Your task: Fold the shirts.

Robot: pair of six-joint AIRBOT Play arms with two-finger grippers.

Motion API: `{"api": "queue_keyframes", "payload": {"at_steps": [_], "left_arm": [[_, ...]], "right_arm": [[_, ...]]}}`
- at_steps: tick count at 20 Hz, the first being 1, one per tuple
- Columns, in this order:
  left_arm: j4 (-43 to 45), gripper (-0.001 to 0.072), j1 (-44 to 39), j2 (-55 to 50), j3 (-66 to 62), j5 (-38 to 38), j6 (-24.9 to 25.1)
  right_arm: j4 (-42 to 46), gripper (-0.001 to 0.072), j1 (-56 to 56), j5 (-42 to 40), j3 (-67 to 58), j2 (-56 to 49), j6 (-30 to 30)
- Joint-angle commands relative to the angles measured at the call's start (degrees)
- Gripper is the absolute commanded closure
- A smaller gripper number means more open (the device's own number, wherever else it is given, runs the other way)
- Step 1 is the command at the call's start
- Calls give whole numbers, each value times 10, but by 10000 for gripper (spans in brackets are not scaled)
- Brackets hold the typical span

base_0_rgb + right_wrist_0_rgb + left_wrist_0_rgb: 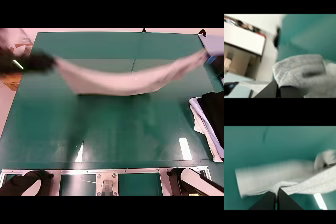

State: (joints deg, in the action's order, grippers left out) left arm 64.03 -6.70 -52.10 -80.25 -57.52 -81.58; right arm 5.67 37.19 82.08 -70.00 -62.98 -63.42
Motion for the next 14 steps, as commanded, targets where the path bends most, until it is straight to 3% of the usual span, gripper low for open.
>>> {"api": "queue_keyframes", "payload": {"at_steps": [1, 3, 6, 11, 14], "left_arm": [[5, 686, 0, 10, -287, -21, 11], [26, 686, 0, 10, -409, -21, 12], [68, 686, 0, 20, -478, -14, 11], [174, 686, 0, 28, -423, -45, -9], [186, 686, 0, 19, -326, -44, -9]], "right_arm": [[-121, 697, 14, -105, -156, 96, 6], [-121, 697, 42, -153, -222, 139, 27], [-104, 697, 97, -200, -279, 191, 37], [-53, 697, 94, -207, -277, 201, 37], [16, 696, 36, -207, -210, 200, 41]]}}
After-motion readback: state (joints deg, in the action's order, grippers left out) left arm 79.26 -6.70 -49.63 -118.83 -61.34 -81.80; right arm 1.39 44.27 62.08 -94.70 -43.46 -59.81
